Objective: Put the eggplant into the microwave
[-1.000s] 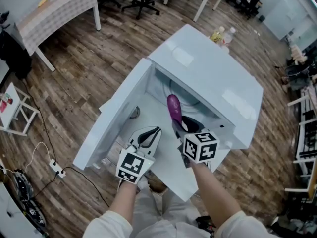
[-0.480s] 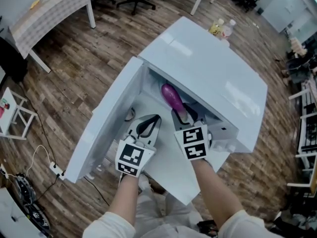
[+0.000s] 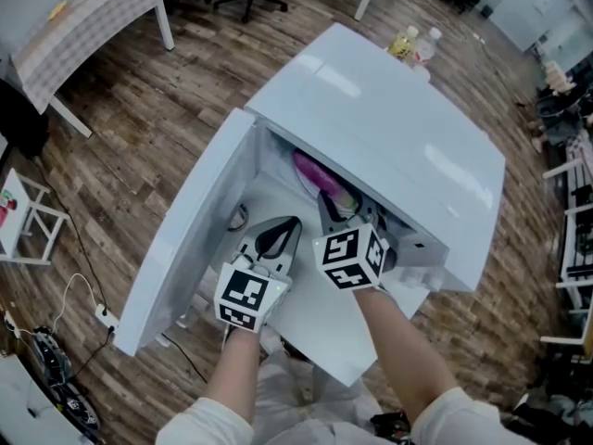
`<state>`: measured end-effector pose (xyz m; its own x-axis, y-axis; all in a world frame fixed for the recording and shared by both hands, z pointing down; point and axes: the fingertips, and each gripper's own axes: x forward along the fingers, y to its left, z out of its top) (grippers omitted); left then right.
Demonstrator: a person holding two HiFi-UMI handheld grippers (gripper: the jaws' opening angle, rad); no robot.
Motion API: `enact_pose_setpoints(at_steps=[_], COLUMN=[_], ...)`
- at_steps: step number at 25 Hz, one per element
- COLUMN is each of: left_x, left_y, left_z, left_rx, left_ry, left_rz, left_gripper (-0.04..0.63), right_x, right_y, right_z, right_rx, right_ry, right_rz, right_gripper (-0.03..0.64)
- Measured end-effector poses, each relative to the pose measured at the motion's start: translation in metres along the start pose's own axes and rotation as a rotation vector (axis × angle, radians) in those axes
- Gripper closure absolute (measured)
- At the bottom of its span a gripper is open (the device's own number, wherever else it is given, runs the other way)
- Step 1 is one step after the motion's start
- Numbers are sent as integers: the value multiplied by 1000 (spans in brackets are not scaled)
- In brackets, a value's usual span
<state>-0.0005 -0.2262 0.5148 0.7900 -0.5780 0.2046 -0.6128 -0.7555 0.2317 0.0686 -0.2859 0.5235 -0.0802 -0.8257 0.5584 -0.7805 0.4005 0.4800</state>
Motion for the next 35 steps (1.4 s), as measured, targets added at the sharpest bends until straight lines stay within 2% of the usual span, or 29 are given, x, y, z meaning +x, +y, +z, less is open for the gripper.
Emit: enact_pose_setpoints(at_steps=[4,8,13,17,22,35], left_x=[4,4,3,2,-1,-8], left_y=[-2,0,1,1,2,-1], left_z=[1,3,2,1,-2,-4], left_rx=[3,-2,-3,1,-6,-11], left_ry=[2,3,10,13,20,23], left_rz=[-12,-11,-17,-21,-20,-19], left_gripper=[592,592,592,592,592,592], right_x=[13,20,25,26,23,-9], right_y=[-6,-4,-4,-5,-1,10], right_z=[-6,-12,-16,-15,-13,11], right_rx=[38,-28,-58,-48,-35,-9], right_ry=[59,125,144,130,105,-18], right_rz=[-27,-51,-52,-41,-34,-43], right_gripper=[438,437,437,435,385,385])
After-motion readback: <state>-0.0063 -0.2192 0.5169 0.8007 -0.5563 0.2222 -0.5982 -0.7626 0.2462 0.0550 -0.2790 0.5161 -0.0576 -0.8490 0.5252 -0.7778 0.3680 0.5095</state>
